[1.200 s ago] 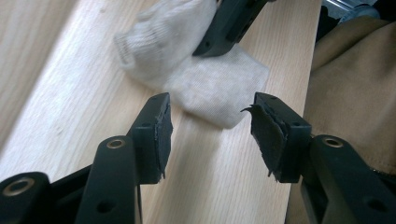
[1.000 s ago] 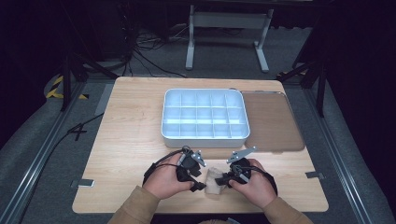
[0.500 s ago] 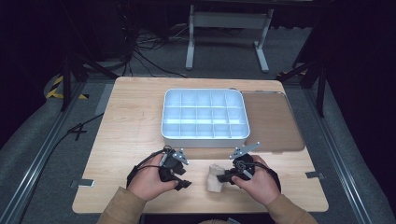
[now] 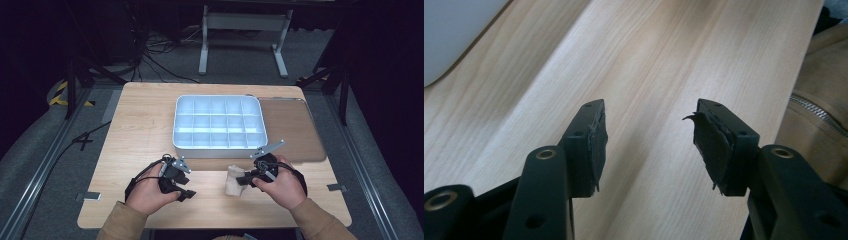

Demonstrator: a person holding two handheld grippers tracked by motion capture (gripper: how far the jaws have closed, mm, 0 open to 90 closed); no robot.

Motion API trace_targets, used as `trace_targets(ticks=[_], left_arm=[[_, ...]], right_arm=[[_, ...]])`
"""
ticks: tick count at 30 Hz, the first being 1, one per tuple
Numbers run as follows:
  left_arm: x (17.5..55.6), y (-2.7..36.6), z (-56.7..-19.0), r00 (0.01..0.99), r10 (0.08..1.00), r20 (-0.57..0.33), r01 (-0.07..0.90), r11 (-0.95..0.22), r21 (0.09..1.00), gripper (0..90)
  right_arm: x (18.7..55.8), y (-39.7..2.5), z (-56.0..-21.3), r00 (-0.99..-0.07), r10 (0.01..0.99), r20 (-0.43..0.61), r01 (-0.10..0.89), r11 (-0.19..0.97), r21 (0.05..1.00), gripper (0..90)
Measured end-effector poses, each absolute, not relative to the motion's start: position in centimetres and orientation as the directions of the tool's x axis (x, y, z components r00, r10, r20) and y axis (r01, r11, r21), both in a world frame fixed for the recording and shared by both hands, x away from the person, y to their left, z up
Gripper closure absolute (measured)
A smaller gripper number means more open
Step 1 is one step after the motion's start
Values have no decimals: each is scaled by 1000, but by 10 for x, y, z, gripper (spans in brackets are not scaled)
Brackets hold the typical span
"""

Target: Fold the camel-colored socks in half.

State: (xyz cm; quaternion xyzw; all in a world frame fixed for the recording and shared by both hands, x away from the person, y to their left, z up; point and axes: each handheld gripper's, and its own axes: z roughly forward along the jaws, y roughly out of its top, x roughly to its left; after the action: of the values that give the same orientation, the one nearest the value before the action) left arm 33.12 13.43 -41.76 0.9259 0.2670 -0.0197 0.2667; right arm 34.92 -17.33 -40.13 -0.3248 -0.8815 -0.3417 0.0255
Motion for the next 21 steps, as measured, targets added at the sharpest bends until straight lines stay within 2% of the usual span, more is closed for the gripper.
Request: trace_targets(ticks=[21], left_arm=[[335, 150, -415, 835, 523, -170, 530, -684, 502, 469]], right_arm=[[373, -187, -357, -792, 572, 215, 569, 562, 601, 768]])
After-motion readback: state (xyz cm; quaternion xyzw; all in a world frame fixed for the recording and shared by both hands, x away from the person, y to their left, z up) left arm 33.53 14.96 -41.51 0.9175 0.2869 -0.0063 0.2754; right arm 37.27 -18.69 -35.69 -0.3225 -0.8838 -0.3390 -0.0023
